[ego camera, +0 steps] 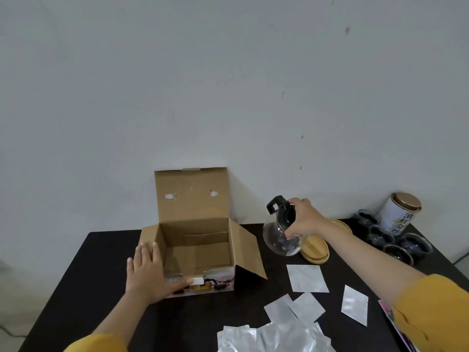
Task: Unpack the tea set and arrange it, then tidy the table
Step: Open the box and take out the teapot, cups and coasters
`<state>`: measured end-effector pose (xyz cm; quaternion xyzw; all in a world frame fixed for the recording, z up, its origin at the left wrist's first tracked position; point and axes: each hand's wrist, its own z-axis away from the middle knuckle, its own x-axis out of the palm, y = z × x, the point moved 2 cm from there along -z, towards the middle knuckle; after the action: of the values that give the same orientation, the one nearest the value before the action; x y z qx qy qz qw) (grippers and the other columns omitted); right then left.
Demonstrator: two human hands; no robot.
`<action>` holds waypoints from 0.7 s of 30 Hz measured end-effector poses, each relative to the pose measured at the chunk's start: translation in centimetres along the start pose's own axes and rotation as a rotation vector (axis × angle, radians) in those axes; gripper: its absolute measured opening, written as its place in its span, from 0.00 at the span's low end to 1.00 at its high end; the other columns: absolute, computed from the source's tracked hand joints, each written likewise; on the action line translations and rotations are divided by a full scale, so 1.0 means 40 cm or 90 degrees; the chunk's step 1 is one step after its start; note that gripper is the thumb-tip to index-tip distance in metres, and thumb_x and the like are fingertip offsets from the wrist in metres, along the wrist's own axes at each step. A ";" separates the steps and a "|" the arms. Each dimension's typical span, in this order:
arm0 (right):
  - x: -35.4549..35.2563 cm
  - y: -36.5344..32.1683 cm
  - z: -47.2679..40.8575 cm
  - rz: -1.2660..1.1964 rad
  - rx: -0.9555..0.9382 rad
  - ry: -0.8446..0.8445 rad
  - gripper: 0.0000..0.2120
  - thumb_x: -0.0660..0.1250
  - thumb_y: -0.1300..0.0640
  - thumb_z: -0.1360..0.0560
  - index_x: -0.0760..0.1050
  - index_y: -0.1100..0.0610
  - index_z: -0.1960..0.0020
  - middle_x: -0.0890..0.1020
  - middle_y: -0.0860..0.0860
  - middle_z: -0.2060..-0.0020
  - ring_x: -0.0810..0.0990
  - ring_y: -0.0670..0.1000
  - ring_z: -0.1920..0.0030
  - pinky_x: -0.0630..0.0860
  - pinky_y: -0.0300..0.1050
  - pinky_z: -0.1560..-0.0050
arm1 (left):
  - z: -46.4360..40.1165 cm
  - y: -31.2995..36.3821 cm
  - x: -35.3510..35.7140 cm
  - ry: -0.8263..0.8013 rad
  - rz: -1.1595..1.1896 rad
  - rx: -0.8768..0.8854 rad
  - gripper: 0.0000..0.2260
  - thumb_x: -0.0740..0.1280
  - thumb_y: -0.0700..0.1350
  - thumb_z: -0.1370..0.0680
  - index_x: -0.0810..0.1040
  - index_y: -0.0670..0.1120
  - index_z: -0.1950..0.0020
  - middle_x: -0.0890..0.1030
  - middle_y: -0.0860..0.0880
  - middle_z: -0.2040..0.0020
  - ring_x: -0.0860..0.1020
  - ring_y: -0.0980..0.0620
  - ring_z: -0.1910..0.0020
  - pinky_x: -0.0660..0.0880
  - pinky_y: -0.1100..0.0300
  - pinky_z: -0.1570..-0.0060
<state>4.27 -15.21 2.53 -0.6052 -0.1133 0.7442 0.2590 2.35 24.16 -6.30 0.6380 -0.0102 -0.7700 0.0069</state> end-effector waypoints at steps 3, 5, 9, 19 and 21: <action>0.051 0.022 -0.035 -0.021 0.020 -0.015 0.50 0.78 0.59 0.42 0.57 0.56 0.25 0.58 0.53 0.39 0.71 0.56 0.42 0.77 0.45 0.48 | -0.003 -0.002 0.009 -0.006 0.035 0.010 0.66 0.50 0.84 0.46 0.36 0.41 0.24 0.40 0.38 0.23 0.41 0.39 0.24 0.45 0.43 0.27; 0.077 0.029 -0.061 -0.002 0.014 -0.027 0.50 0.78 0.59 0.42 0.57 0.57 0.25 0.58 0.53 0.39 0.71 0.56 0.41 0.78 0.46 0.47 | -0.006 -0.002 0.013 -0.005 0.054 0.013 0.67 0.48 0.84 0.49 0.36 0.41 0.24 0.40 0.39 0.23 0.41 0.39 0.24 0.44 0.43 0.27; 0.106 0.032 -0.113 0.048 -0.002 -0.043 0.51 0.79 0.57 0.44 0.59 0.57 0.25 0.59 0.53 0.38 0.69 0.57 0.38 0.78 0.49 0.45 | -0.007 -0.004 0.018 0.004 0.087 0.016 0.68 0.45 0.85 0.51 0.36 0.42 0.24 0.40 0.39 0.23 0.41 0.39 0.24 0.44 0.43 0.27; 0.114 0.044 -0.182 0.082 0.019 -0.105 0.50 0.78 0.59 0.40 0.56 0.55 0.24 0.60 0.53 0.34 0.65 0.56 0.33 0.75 0.48 0.41 | -0.010 -0.004 0.027 0.048 0.092 0.024 0.68 0.45 0.85 0.50 0.40 0.41 0.23 0.45 0.40 0.22 0.45 0.40 0.24 0.48 0.43 0.27; 0.113 0.047 -0.176 0.078 0.013 -0.101 0.51 0.78 0.59 0.39 0.54 0.56 0.24 0.59 0.53 0.31 0.64 0.56 0.31 0.72 0.49 0.37 | -0.008 -0.003 0.028 0.054 0.099 0.024 0.68 0.44 0.85 0.51 0.42 0.41 0.23 0.47 0.40 0.22 0.46 0.40 0.24 0.49 0.42 0.28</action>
<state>9.97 -15.45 -3.87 -0.5472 -0.0886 0.8054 0.2097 2.47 24.26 -7.45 0.6674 -0.0739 -0.7389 0.0555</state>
